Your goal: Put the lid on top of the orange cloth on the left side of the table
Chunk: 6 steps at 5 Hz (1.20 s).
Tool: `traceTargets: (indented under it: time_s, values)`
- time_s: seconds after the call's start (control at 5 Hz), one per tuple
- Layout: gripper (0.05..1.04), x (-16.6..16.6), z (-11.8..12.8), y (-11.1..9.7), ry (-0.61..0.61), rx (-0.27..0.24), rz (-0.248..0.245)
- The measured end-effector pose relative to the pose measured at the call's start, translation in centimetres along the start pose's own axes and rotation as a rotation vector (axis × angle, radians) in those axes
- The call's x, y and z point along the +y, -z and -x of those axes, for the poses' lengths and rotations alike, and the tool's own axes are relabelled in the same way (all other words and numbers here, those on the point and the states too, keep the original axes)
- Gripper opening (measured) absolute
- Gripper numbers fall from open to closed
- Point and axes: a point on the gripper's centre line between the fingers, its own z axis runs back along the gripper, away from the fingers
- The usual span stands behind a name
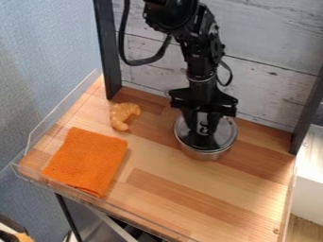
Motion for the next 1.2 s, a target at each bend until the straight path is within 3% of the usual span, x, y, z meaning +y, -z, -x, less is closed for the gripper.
traceTargets:
  time_s: [0.2, 0.8, 1.2]
  values:
    - [0.277, 0.0, 0.1, 0.0, 0.002, 0.003, -0.003]
    - [0.277, -0.7, 0.5, -1.3, 0.030, -0.016, -0.008]
    - [0.276, -0.3, 1.4, -4.8, 0.056, -0.080, -0.012]
